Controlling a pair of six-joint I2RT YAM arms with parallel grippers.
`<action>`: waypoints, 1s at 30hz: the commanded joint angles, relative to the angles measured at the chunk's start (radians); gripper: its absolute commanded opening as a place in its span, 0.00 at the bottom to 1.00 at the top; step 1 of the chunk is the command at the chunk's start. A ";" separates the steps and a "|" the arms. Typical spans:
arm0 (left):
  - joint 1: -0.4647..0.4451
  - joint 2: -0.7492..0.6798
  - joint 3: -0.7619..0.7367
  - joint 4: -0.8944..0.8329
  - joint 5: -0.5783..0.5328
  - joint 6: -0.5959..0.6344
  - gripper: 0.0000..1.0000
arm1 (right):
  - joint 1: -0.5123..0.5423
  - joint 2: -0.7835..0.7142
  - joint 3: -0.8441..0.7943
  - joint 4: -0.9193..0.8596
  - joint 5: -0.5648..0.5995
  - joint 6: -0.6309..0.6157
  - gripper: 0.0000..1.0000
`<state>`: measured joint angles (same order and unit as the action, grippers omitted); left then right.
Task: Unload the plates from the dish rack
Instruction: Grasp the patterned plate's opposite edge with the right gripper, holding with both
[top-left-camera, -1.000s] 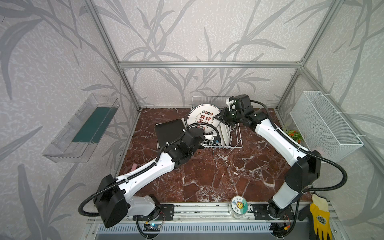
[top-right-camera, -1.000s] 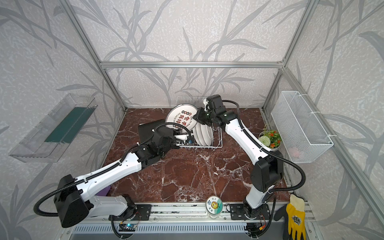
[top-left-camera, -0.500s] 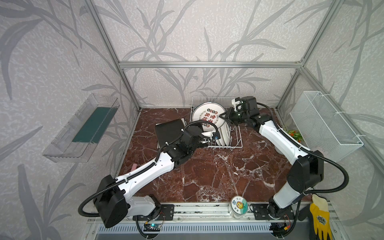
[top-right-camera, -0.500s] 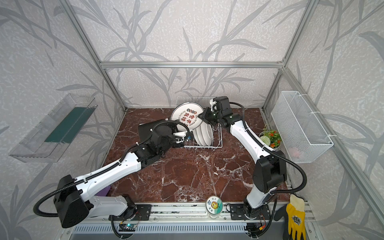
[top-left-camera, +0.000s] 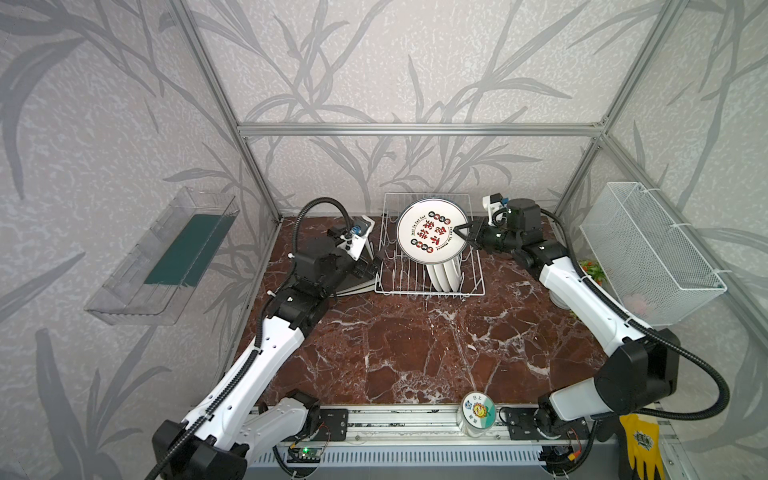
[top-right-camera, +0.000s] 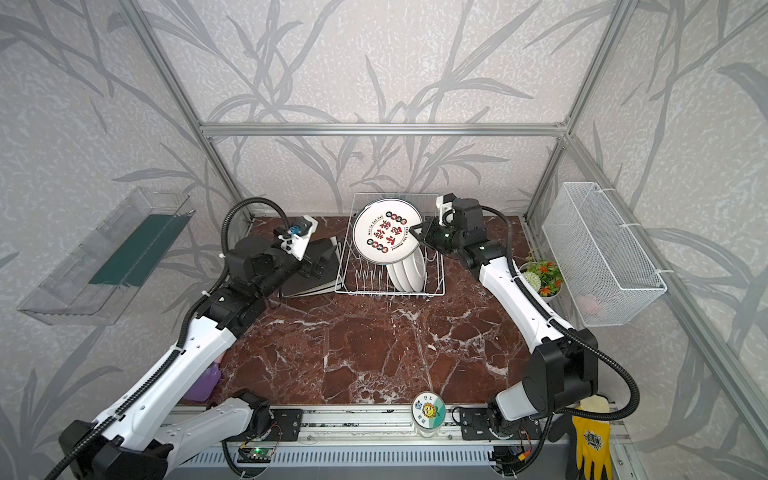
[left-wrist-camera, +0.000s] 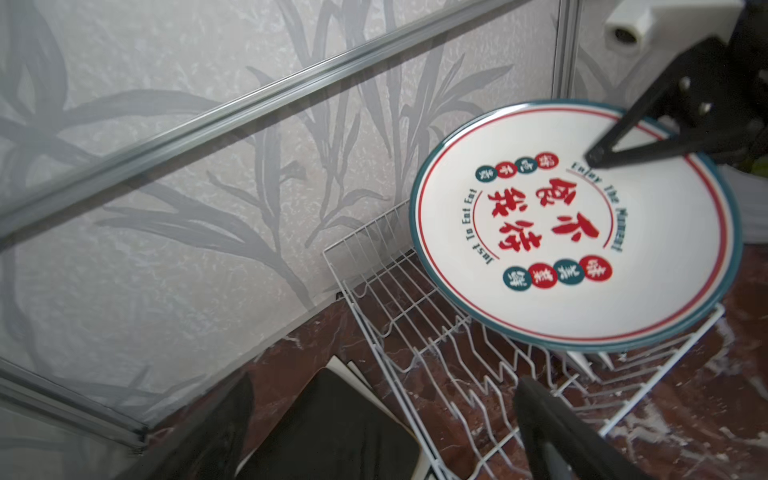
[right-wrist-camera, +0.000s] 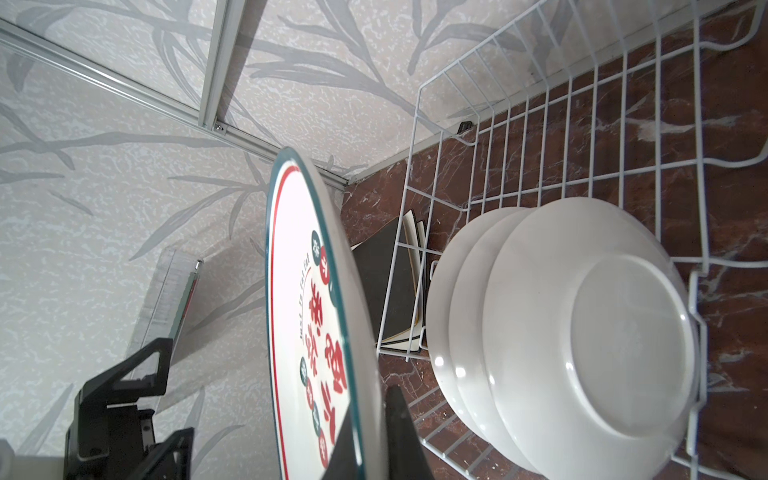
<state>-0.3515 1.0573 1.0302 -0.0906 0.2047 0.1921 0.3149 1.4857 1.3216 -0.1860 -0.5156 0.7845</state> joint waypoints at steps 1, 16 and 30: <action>0.071 0.052 0.044 -0.007 0.254 -0.321 0.99 | 0.000 -0.055 -0.015 0.098 -0.049 -0.076 0.00; 0.112 0.407 0.244 -0.029 0.726 -0.566 0.98 | 0.033 -0.082 -0.125 0.236 -0.115 -0.203 0.00; 0.102 0.432 0.229 -0.103 0.776 -0.503 0.59 | 0.052 -0.036 -0.148 0.309 -0.132 -0.202 0.00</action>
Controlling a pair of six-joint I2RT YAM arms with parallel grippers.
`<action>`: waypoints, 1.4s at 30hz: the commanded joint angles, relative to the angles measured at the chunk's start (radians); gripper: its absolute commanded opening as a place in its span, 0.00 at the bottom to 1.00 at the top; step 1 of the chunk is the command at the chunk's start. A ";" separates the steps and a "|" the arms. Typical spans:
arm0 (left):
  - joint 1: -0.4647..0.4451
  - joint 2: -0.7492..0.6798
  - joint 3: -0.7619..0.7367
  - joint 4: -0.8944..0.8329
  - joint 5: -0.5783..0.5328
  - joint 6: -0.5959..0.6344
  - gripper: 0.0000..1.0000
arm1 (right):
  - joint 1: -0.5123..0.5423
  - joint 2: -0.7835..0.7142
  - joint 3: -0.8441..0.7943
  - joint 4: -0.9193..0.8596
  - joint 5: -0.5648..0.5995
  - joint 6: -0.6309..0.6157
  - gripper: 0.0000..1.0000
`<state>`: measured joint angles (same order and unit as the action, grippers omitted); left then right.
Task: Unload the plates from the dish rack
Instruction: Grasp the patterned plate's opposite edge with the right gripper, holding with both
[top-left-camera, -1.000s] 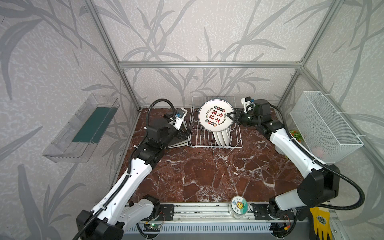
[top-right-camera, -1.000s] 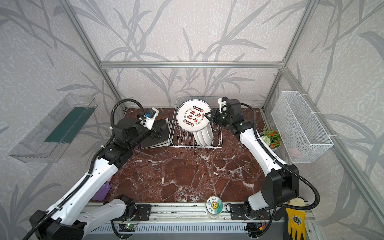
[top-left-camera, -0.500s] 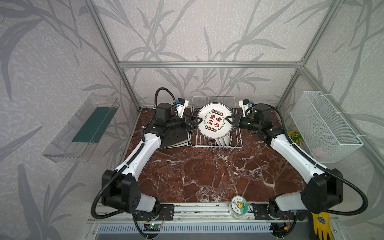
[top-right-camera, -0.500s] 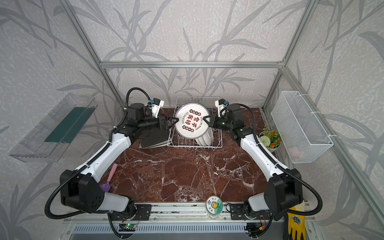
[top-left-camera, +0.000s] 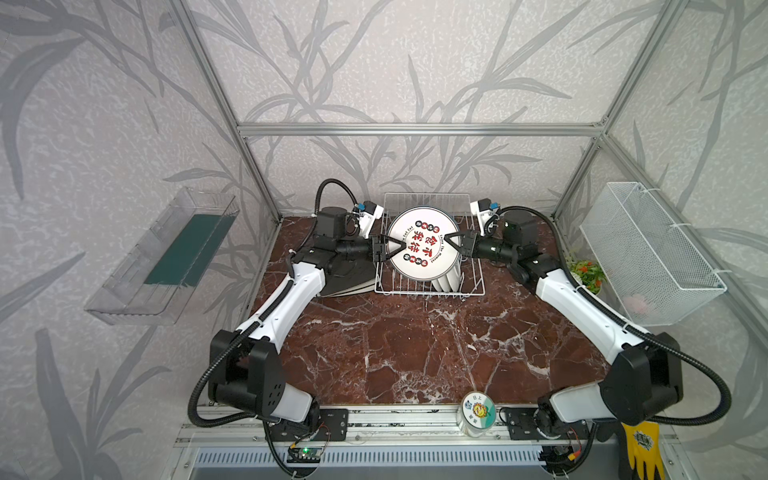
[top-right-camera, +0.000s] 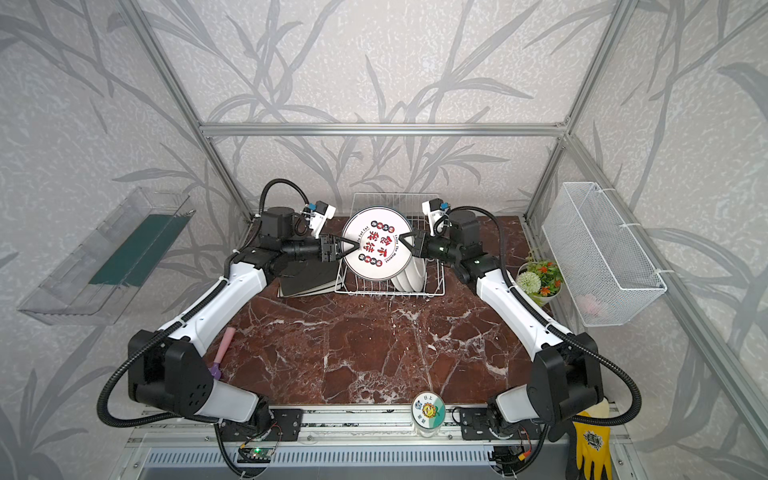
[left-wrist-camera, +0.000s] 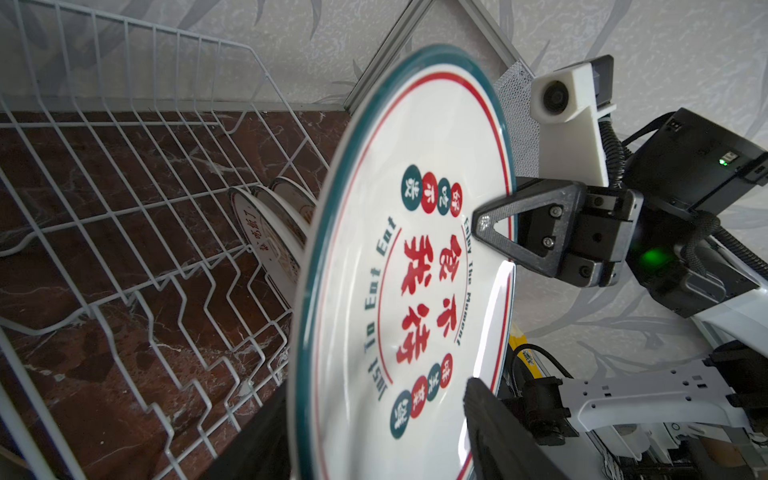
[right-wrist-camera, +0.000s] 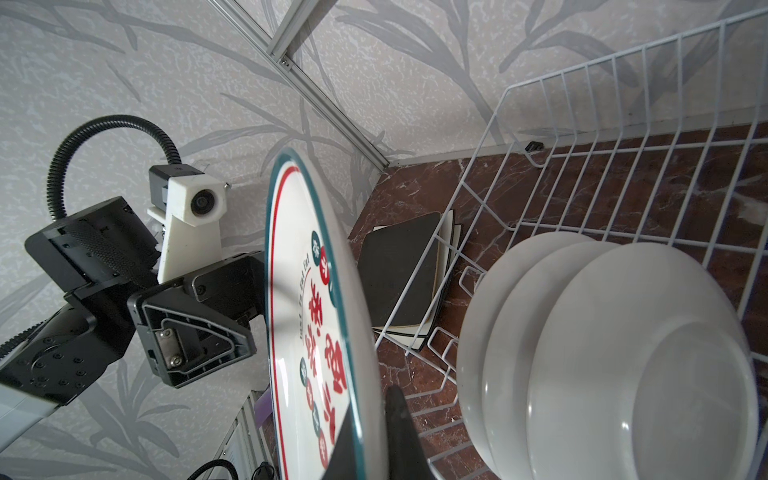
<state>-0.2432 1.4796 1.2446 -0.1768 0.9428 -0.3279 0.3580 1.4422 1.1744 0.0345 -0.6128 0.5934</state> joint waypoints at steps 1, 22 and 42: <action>-0.008 0.011 0.013 -0.016 0.042 0.015 0.57 | 0.011 0.012 -0.002 0.090 -0.034 -0.012 0.00; -0.011 -0.005 -0.020 0.027 0.034 -0.009 0.00 | 0.022 0.019 -0.040 0.091 -0.062 -0.038 0.02; 0.024 -0.135 -0.048 -0.018 -0.015 -0.101 0.00 | 0.022 -0.044 0.009 -0.154 0.012 -0.178 0.71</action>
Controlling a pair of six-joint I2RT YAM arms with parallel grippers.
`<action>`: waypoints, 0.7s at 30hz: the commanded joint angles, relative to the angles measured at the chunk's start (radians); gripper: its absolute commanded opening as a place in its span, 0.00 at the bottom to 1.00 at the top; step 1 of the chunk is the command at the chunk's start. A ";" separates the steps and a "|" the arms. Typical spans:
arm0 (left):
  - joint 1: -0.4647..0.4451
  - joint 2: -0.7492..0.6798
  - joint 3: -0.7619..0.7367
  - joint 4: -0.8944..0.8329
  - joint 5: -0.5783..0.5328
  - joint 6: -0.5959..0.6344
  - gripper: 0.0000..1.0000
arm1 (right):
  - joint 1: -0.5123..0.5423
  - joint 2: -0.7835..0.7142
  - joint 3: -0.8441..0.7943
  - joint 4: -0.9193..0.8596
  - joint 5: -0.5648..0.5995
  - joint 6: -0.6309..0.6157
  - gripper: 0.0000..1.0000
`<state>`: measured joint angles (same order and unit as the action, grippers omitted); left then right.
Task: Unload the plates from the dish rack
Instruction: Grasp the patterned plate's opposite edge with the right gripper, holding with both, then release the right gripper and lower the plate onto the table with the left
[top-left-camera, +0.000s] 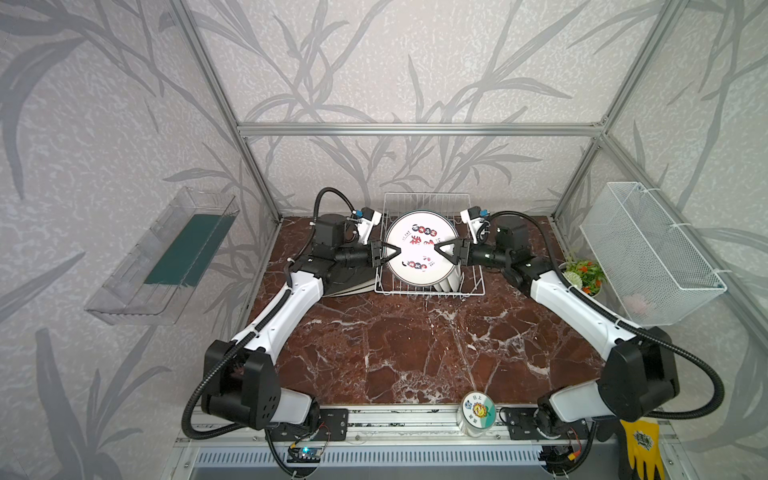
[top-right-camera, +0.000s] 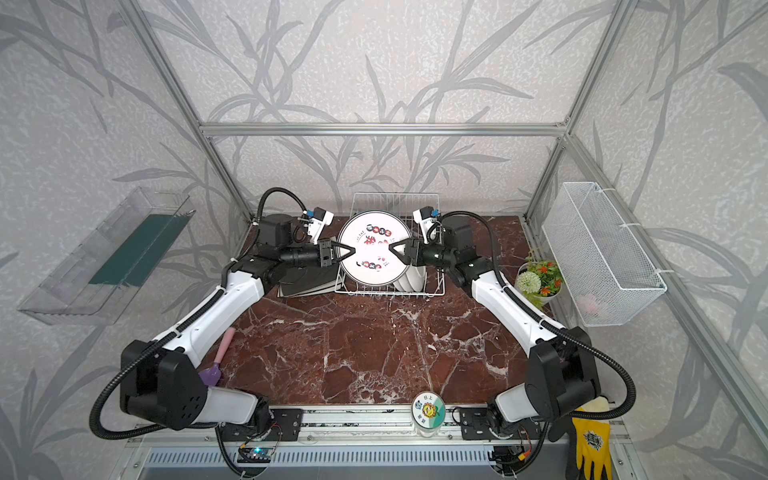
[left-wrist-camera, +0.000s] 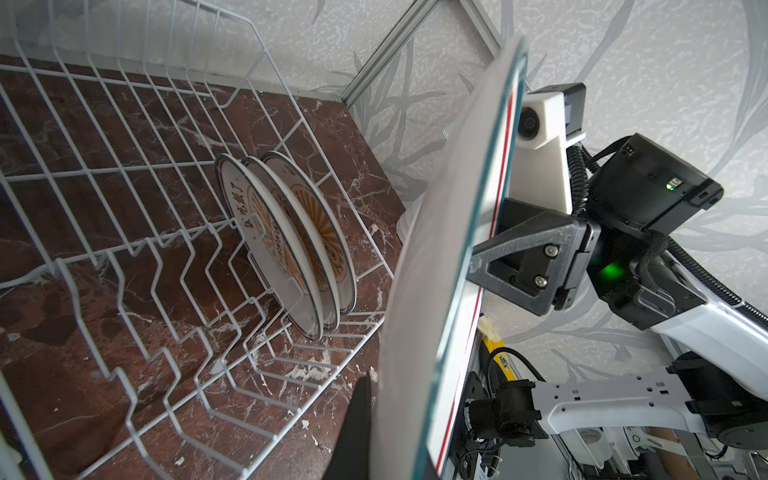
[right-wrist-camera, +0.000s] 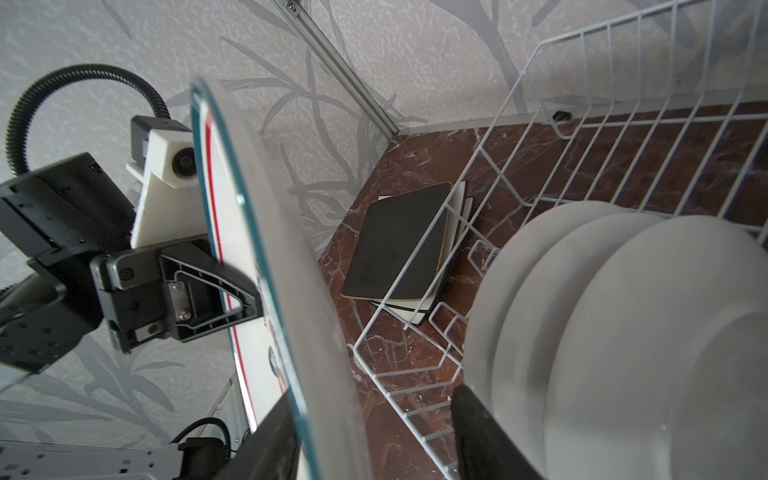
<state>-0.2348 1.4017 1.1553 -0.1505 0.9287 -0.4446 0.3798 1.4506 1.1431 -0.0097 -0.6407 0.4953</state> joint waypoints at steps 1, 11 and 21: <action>0.021 -0.063 0.049 -0.078 -0.001 0.026 0.00 | 0.001 -0.062 0.056 -0.159 0.048 -0.118 0.77; 0.028 -0.186 0.004 -0.380 -0.027 0.066 0.00 | 0.001 -0.229 0.010 -0.362 0.121 -0.491 0.99; 0.026 -0.365 -0.178 -0.583 -0.039 0.066 0.00 | 0.002 -0.292 -0.031 -0.421 0.156 -0.571 0.99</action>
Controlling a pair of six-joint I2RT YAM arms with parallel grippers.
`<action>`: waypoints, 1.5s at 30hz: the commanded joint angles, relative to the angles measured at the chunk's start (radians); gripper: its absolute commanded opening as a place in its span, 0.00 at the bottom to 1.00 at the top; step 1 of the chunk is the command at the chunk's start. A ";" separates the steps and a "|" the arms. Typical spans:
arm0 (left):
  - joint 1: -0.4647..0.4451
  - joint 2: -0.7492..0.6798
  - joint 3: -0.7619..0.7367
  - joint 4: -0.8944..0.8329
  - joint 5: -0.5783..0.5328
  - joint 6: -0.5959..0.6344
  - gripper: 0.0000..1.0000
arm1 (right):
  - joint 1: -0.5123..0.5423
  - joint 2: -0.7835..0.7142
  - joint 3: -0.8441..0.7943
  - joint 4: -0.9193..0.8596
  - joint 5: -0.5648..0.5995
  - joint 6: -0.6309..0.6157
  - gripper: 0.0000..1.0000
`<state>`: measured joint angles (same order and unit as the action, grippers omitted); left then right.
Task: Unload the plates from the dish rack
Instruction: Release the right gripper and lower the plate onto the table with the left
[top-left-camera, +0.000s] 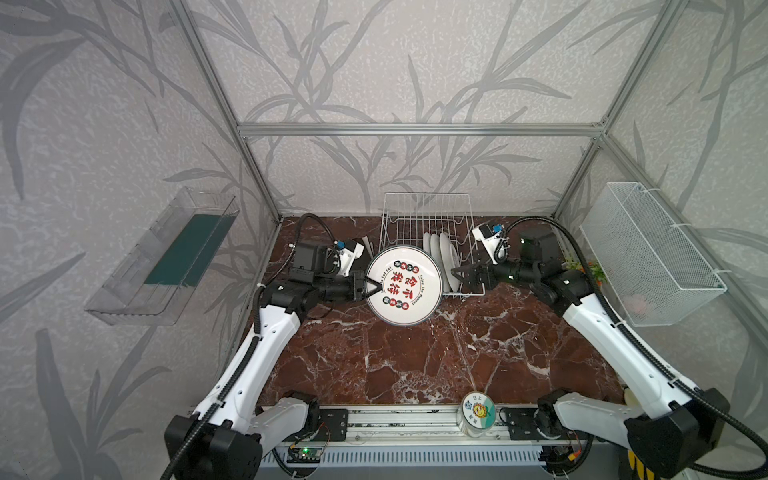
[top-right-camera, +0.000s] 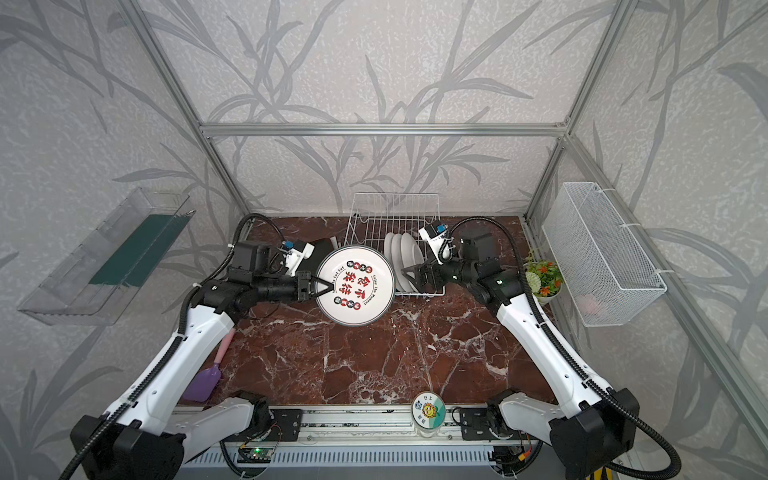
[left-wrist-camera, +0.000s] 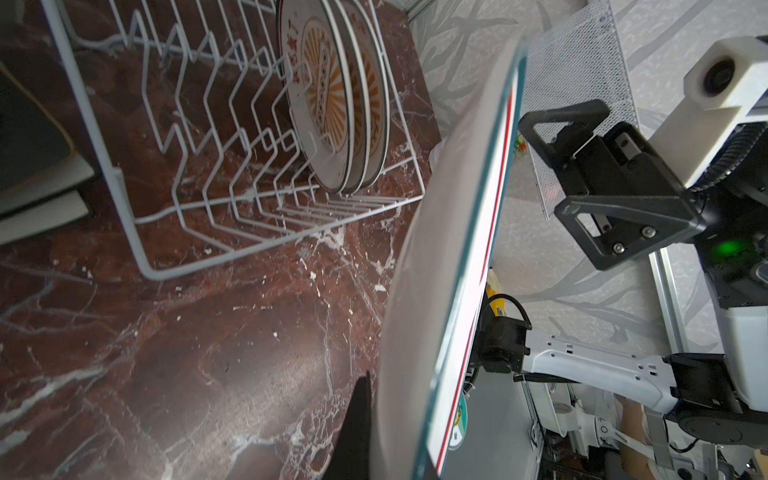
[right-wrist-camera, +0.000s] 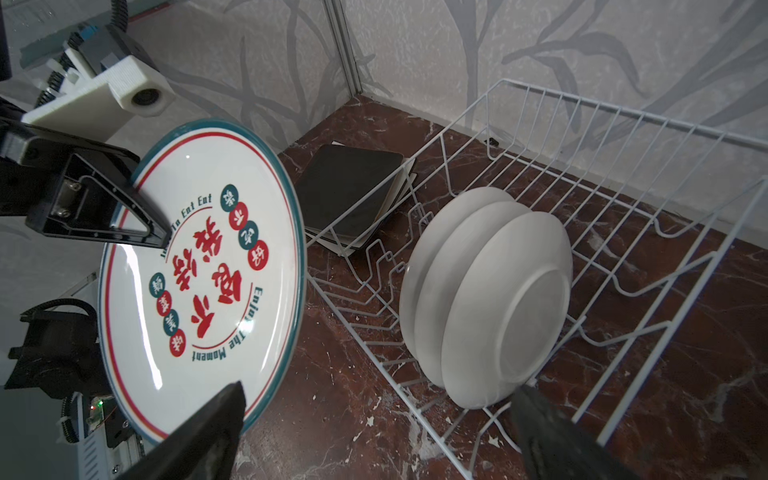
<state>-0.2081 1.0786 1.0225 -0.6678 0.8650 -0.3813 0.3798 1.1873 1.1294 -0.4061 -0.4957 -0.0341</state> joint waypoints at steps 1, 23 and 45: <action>-0.001 -0.052 -0.067 -0.076 0.022 0.000 0.00 | 0.003 -0.029 -0.021 -0.016 0.007 -0.039 0.99; -0.115 0.052 -0.308 0.051 -0.110 -0.130 0.00 | 0.039 0.019 -0.025 0.041 0.023 0.024 0.99; -0.116 0.338 -0.353 0.191 -0.163 -0.158 0.00 | 0.040 0.069 -0.007 0.069 0.067 0.089 0.99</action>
<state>-0.3233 1.3918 0.6594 -0.4698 0.7509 -0.5274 0.4137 1.2457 1.1004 -0.3630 -0.4271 0.0368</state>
